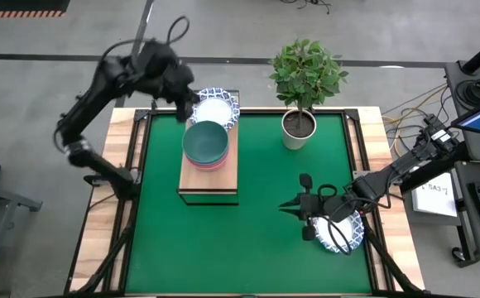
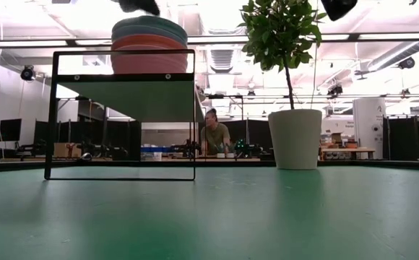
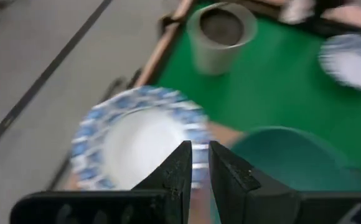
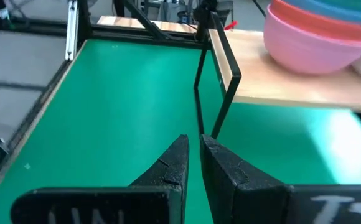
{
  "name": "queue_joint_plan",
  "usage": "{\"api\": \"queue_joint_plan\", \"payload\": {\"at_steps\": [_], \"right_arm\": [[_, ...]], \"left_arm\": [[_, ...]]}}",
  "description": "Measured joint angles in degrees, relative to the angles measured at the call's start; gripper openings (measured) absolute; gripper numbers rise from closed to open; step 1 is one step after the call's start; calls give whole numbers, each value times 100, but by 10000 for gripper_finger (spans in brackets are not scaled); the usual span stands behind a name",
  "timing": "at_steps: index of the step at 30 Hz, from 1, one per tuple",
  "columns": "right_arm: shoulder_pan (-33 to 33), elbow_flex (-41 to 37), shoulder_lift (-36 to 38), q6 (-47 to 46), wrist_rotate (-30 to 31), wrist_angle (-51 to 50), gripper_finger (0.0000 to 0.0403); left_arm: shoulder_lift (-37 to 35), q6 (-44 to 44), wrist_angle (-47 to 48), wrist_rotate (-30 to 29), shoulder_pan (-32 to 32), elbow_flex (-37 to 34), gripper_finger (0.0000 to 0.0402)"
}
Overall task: Place and stack bowls onto a shelf
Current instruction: Stack the white patterned bowl on top of the white patterned bowl on the shelf
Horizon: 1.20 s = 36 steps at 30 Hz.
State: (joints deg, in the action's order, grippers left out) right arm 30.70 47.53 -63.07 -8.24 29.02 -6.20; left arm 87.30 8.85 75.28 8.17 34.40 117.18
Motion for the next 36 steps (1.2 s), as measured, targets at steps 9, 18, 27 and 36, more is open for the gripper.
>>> {"api": "queue_joint_plan", "payload": {"at_steps": [9, 18, 27, 36], "right_arm": [[2, -79, -306, -1487, -14, -170, 31], [-9, 413, -542, -4092, -916, -1553, 31], [-15, 1368, -609, -6526, -1459, -3497, 31], [-236, 2235, -1469, -7021, -2275, -4153, 31]], "left_arm": [[-2192, -989, -2523, -118, -2868, -3190, 36], [-3686, -1217, -5833, -1842, -5715, -6480, 36], [-4175, -483, -7047, -2233, -6635, -7875, 36], [-4207, -637, -7066, -2245, -6628, -8121, 36]]}}
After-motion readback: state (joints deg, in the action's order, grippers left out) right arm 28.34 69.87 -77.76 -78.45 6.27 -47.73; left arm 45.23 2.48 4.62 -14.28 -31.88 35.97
